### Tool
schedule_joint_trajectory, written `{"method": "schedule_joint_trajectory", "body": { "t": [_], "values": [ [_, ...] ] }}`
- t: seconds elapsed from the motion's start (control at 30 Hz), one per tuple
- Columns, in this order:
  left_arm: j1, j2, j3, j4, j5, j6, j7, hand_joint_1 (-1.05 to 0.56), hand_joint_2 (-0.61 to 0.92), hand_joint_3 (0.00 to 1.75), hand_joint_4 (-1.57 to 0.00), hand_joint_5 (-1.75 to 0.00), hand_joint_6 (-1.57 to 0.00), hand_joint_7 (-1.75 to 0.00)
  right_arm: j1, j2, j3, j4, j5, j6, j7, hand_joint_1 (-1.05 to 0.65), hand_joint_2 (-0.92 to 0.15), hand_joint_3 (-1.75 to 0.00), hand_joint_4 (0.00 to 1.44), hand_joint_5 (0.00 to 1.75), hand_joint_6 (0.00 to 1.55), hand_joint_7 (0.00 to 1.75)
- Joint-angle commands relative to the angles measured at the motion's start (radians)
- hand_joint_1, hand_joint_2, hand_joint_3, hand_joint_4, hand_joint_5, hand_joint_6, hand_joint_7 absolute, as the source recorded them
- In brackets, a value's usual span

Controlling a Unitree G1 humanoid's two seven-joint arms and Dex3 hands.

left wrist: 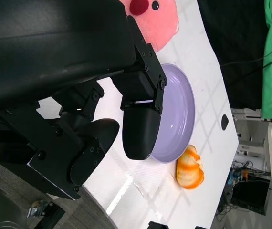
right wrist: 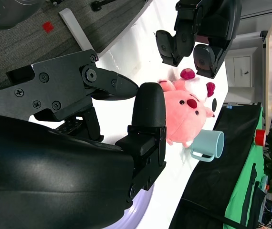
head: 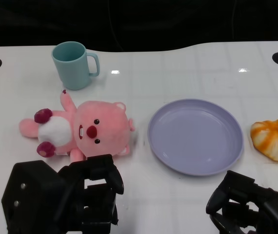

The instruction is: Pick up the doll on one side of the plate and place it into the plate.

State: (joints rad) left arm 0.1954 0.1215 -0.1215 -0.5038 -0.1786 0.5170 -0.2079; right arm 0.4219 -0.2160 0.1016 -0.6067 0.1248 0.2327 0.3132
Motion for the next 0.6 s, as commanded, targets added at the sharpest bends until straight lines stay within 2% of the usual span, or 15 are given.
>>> {"method": "schedule_joint_trajectory", "body": {
  "t": [0.03, 0.6],
  "values": [
    [-0.005, 0.011, 0.007, 0.01, 0.002, -0.009, -0.001, -0.05, 0.39, 1.49, -0.9, -1.75, -0.83, -1.6, -0.002, -0.007, -0.004, -0.002, 0.002, -0.001, -0.005, -0.24, -0.86, -0.61, 0.65, 1.75, 0.45, 1.64],
    [-0.008, 0.019, 0.014, 0.011, 0.005, -0.009, -0.001, -0.04, 0.38, 1.49, -0.92, -1.75, -0.85, -1.58, -0.01, -0.007, 0.002, -0.004, 0.006, 0.004, -0.007, -0.23, -0.87, -0.61, 0.65, 1.75, 0.46, 1.64]
  ]
}}
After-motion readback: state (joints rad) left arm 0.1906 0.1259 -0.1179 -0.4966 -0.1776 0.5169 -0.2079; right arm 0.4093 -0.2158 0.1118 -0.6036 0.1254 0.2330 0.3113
